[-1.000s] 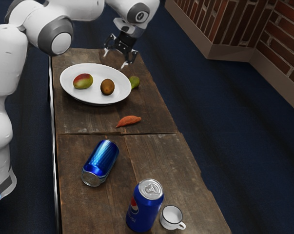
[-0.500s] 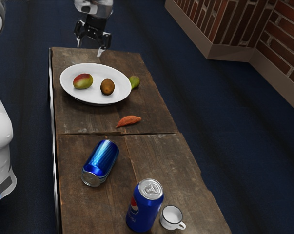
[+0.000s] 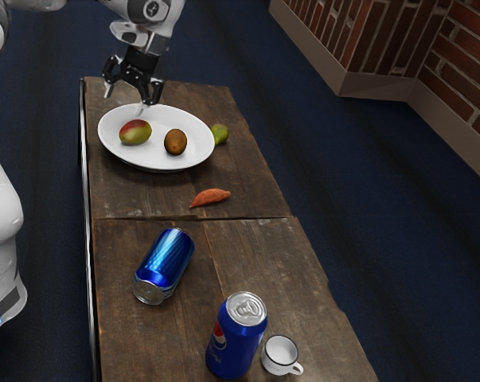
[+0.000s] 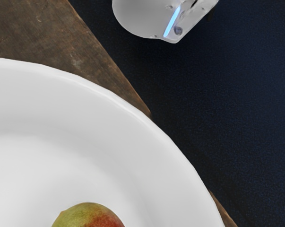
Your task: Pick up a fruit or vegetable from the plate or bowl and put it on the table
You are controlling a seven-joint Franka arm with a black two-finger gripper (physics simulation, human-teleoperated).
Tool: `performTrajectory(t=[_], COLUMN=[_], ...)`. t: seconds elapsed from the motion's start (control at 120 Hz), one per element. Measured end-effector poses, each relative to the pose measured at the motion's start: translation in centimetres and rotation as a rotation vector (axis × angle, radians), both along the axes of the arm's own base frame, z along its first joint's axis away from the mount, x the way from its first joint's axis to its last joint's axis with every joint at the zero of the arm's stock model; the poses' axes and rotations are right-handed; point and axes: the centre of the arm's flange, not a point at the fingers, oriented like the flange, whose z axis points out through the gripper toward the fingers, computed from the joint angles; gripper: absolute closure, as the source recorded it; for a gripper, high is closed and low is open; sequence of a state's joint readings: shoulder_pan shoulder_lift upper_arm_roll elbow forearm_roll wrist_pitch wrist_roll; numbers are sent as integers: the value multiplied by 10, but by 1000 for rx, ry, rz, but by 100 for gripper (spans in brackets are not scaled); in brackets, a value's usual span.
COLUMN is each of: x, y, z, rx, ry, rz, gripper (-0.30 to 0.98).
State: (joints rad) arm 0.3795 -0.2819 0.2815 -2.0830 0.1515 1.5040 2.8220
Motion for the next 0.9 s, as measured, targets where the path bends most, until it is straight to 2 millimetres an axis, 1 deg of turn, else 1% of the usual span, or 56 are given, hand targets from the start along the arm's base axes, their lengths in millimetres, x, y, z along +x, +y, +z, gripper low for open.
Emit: performTrajectory(t=[0.1,0.25,0.433,0.533,0.6,0.658,0.725,0.792,0.9], x=[1,7,5,-4,-8,-10,-17,-20,-23], y=[-7,-20,-25,-21,-26,-30,-34,-35,-30], z=[-5,-5,-2,6,24,35,52,58,59], rx=[-48,-97,-129,-122,-88,-52,-13,6,27], ry=[-4,-18,-22,-32,-71,-91,-126,-136,-132], rz=[4,-7,-9,3,-13,-32,-44,-49,-47], gripper=[0,0,0,0,0,0,0,0,0])
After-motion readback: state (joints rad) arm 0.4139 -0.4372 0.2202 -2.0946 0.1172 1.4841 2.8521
